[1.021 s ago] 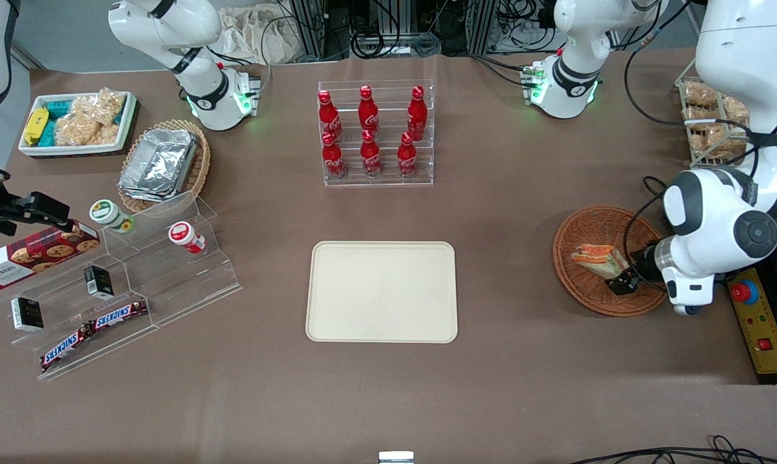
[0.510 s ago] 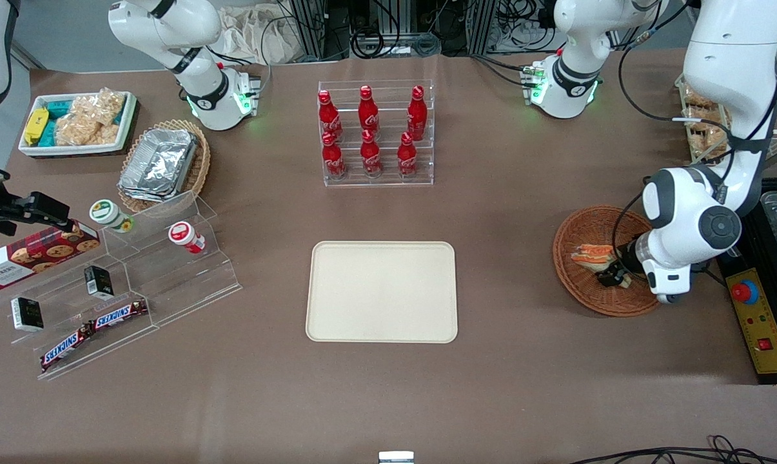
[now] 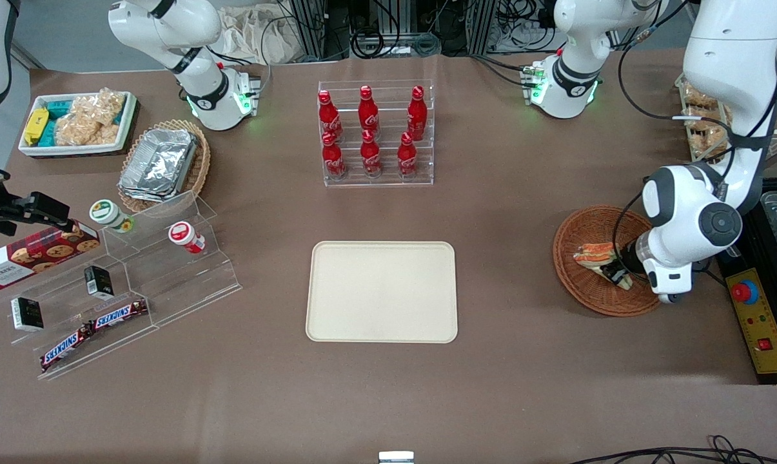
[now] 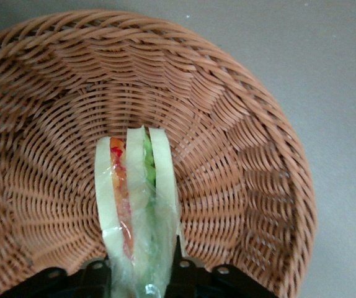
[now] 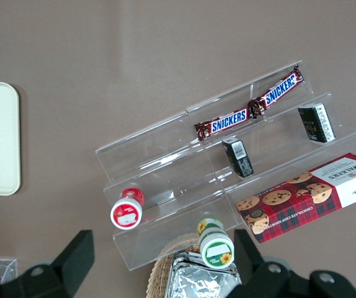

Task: Place sandwich from basket to tray

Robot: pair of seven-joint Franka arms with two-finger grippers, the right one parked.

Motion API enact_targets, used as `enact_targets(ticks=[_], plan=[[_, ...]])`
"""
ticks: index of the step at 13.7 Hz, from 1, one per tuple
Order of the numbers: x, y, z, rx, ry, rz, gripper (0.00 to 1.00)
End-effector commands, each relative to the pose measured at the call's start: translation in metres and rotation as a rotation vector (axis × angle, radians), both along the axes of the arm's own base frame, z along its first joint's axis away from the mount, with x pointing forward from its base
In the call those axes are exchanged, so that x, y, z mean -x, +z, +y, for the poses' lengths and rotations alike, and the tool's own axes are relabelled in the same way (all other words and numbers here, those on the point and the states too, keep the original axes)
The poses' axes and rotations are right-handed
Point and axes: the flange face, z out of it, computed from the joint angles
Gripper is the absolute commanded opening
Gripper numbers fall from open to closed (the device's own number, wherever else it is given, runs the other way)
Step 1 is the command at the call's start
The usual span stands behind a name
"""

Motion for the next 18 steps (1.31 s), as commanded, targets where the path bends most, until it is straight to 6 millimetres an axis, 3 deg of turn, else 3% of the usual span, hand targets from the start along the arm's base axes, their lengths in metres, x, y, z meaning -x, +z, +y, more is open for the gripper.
enact_targets(ticks=[1, 2, 6, 9, 11, 13, 14, 16, 17, 18], plan=[[-0.015, 0.069, -0.016, -0.052, -0.028, 0.053, 0.02], [-0.024, 0.097, -0.029, -0.052, -0.049, 0.071, 0.02], [-0.05, 0.218, -0.046, -0.035, -0.073, 0.083, 0.02], [-0.045, 0.253, -0.084, -0.004, -0.22, 0.066, 0.11], [-0.042, 0.252, -0.128, 0.025, -0.357, 0.052, 0.08], [-0.039, 0.237, -0.19, 0.055, -0.48, -0.003, 0.07], [-0.032, 0.218, -0.228, 0.056, -0.557, -0.001, 0.07], [-0.019, 0.16, -0.306, -0.017, -0.75, 0.025, 0.07], [-0.016, 0.137, -0.336, -0.028, -0.803, -0.008, 0.07], [-0.017, 0.121, -0.351, -0.017, -0.81, -0.046, 0.07]])
